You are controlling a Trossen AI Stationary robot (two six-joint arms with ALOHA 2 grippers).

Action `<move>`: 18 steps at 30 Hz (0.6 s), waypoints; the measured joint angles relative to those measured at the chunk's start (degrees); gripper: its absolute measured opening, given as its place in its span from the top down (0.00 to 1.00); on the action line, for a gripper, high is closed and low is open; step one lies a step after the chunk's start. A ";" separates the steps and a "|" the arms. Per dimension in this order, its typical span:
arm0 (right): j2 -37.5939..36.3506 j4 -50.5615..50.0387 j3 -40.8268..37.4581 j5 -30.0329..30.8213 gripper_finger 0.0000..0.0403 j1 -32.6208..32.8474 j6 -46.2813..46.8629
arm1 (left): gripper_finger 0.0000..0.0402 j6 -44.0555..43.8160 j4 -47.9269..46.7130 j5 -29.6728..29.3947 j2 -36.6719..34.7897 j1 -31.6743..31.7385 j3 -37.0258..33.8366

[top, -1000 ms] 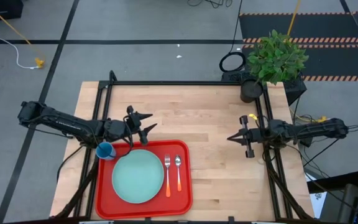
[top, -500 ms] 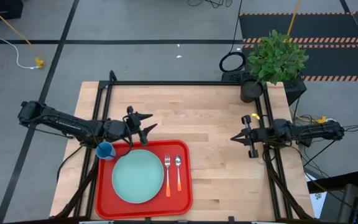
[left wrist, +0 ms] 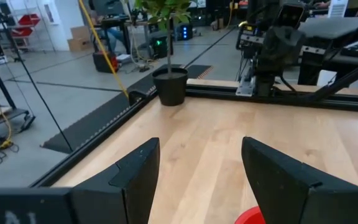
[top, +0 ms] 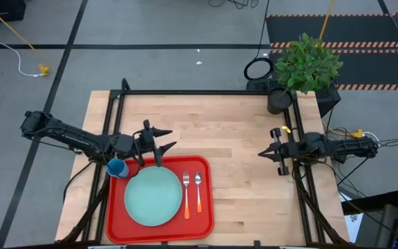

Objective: Pick and place plate/cup/fork/spoon on tray
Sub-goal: Return to Home Position

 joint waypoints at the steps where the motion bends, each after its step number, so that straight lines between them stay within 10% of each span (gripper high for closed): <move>1: -0.01 -1.37 0.00 0.66 1.00 0.00 0.12 | 0.43 0.07 0.04 0.00 0.00 0.00 0.00; 18: 0.02 -3.86 0.00 2.43 1.00 -4.67 -1.69 | 0.43 1.16 3.29 0.00 0.00 0.42 0.00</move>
